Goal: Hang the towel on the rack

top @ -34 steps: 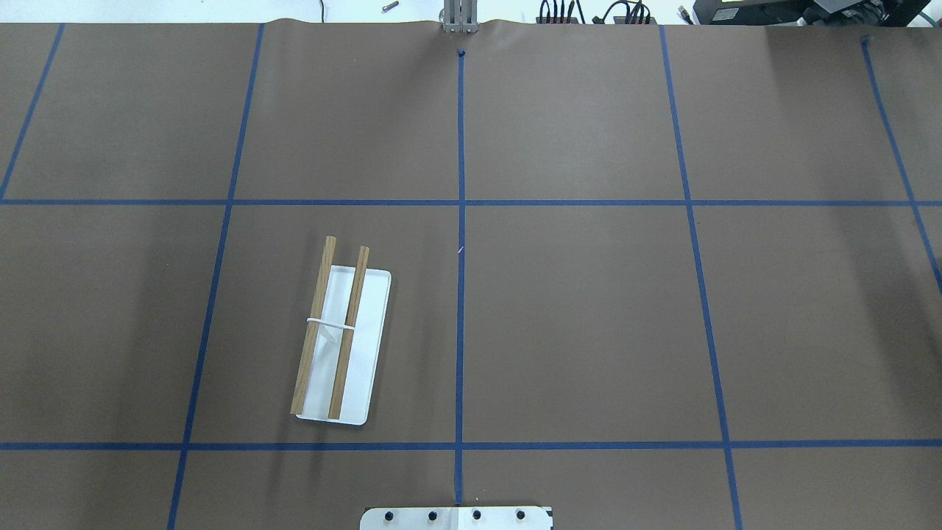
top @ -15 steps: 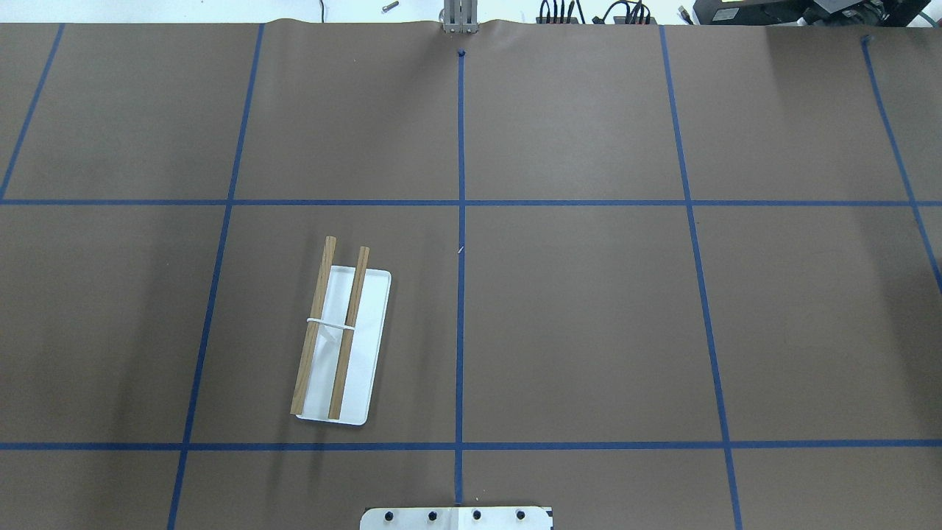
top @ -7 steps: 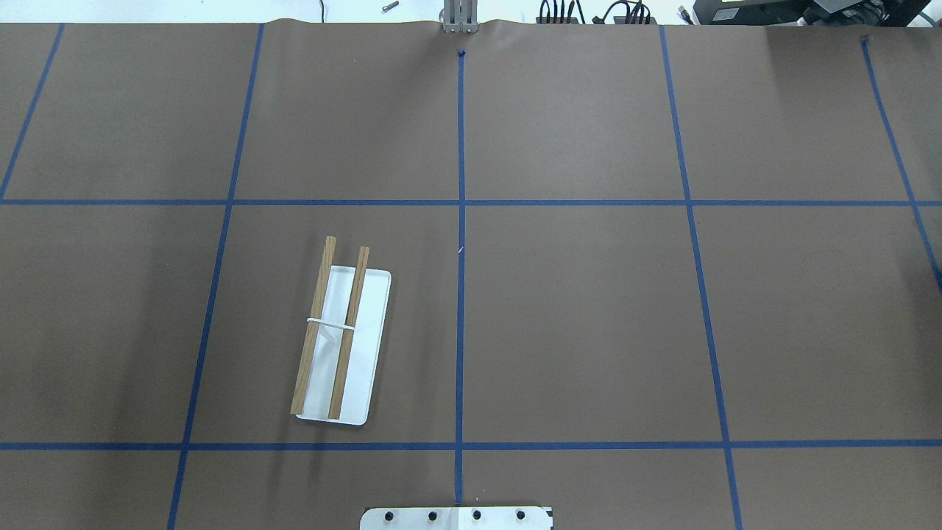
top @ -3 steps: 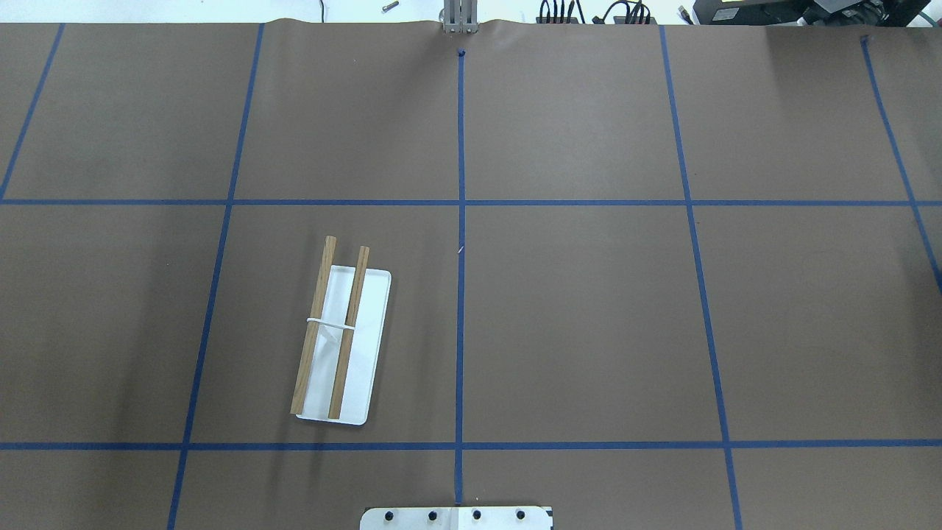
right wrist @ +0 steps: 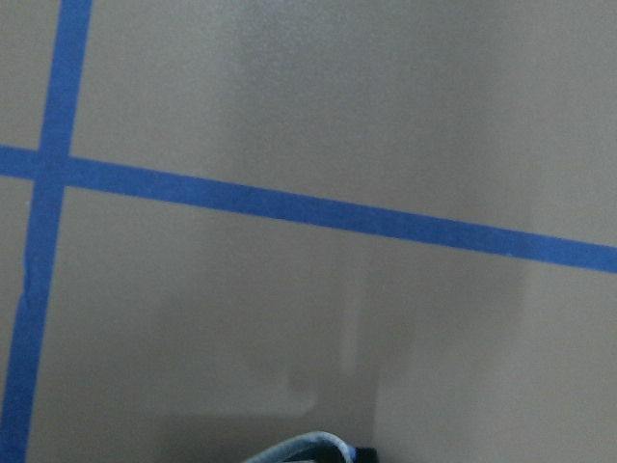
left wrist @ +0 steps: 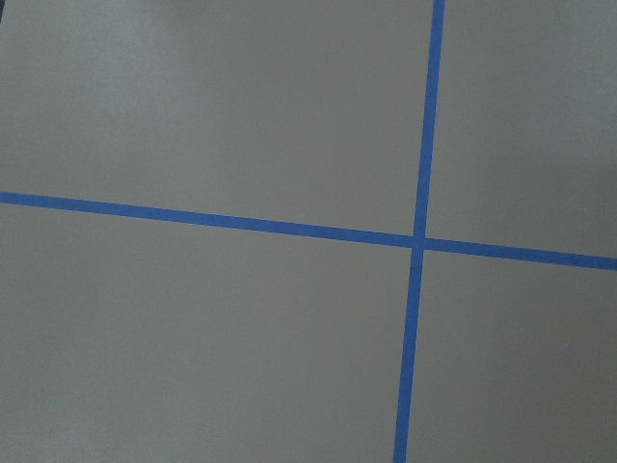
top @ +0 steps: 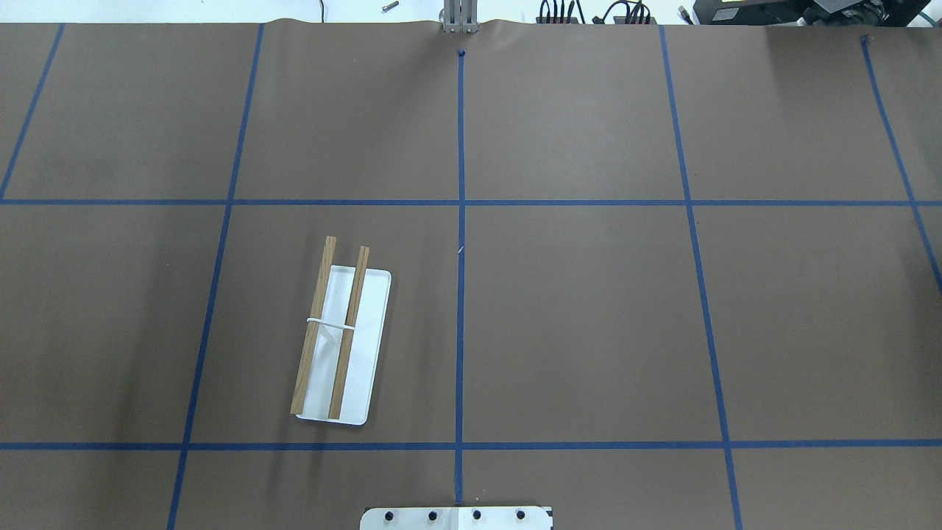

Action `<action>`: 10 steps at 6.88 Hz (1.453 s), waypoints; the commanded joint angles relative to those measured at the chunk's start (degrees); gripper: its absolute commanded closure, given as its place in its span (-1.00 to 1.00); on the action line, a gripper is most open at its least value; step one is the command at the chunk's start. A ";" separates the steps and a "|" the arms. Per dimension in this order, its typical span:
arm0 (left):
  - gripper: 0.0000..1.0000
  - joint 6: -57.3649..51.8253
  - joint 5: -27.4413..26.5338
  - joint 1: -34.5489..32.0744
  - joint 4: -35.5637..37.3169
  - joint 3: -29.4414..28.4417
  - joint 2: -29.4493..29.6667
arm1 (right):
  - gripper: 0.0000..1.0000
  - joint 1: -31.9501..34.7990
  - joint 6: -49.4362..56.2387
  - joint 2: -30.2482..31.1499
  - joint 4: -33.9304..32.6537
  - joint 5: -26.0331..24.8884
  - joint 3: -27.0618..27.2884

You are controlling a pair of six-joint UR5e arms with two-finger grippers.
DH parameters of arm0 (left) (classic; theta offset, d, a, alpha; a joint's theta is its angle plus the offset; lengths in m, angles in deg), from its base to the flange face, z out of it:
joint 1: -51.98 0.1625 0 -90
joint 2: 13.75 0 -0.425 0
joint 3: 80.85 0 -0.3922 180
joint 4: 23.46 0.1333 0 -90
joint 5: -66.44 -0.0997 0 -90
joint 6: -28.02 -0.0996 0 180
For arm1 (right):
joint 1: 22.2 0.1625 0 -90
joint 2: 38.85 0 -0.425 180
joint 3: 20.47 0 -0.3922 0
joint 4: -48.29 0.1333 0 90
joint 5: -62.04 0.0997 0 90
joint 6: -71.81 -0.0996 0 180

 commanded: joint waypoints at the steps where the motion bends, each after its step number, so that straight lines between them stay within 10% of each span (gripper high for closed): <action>1: -0.97 0.01 0.00 0.00 0.00 -0.05 0.09 | 1.00 3.81 0.23 -0.56 0.47 6.90 0.45; 4: -0.97 0.19 0.35 0.00 -4.72 -0.75 -0.52 | 1.00 8.93 -0.73 -1.00 -3.20 16.70 9.89; 6: -0.97 10.76 0.61 0.08 -5.01 0.91 2.36 | 1.00 9.20 -3.95 -5.10 -16.85 18.53 22.98; 10: -0.97 39.11 5.71 8.13 -6.40 1.18 13.59 | 1.00 2.56 -30.36 -10.40 -19.75 21.11 44.86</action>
